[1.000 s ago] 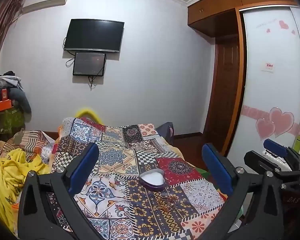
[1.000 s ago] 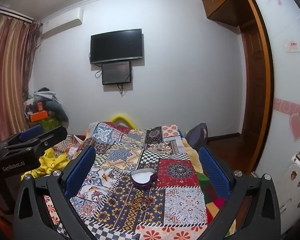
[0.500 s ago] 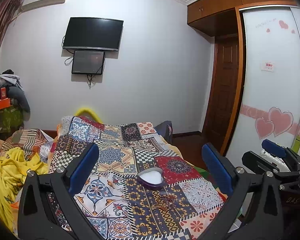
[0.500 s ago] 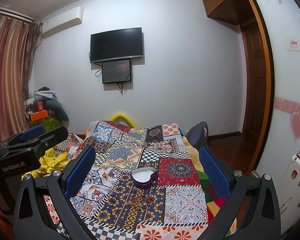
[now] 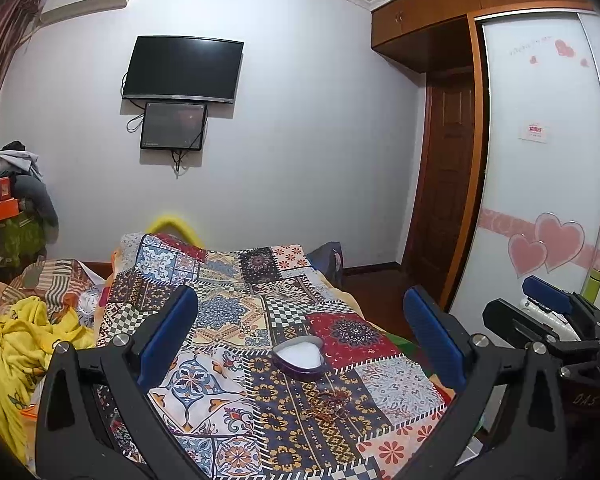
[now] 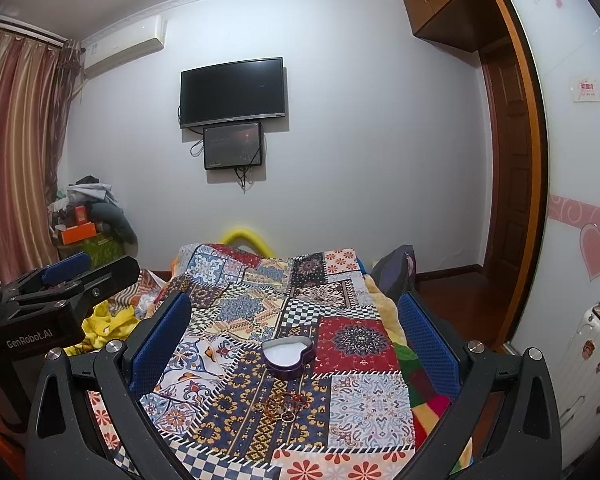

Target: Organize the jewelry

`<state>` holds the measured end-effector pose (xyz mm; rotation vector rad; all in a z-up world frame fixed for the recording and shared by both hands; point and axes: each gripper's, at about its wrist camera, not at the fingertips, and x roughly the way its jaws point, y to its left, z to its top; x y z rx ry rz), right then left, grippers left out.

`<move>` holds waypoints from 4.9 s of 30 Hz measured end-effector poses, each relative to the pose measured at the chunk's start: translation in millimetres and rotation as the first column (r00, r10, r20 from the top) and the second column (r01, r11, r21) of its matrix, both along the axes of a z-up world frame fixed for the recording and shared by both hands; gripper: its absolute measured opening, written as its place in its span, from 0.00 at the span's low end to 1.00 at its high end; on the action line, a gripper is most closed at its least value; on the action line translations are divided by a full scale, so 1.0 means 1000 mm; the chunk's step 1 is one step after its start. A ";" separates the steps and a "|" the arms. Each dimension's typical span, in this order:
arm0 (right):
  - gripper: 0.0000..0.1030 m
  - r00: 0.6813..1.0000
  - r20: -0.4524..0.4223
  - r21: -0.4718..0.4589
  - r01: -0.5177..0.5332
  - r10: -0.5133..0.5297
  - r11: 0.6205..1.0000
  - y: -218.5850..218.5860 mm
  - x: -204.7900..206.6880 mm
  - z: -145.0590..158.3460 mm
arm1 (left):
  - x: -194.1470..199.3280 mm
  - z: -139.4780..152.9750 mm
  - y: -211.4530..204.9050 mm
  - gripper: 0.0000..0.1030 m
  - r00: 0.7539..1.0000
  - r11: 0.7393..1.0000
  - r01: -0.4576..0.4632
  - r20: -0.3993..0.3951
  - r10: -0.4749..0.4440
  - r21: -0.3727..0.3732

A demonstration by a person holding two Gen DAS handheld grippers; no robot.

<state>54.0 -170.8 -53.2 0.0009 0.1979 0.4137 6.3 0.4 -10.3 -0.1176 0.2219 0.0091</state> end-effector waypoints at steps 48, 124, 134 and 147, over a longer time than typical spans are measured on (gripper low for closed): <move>1.00 0.999 -0.039 -0.010 0.014 -0.014 1.000 -0.003 0.014 -0.012 | 0.016 -0.007 0.011 1.00 0.999 1.000 -0.006 -0.043 0.006 0.000; 0.09 0.798 -0.584 -0.119 -0.261 0.145 0.958 0.043 0.141 -0.172 | 0.155 -0.202 0.009 0.05 0.754 0.968 0.208 -0.607 -0.251 -0.141; 0.08 0.842 -0.523 -0.128 -0.231 0.133 0.964 0.041 0.133 -0.147 | 0.145 -0.177 0.019 0.05 0.799 0.975 0.186 -0.558 -0.224 -0.126; 0.08 0.874 -0.475 -0.145 -0.190 0.100 0.971 0.031 0.146 -0.127 | 0.156 -0.145 0.030 0.05 0.850 0.978 0.169 -0.484 -0.209 -0.125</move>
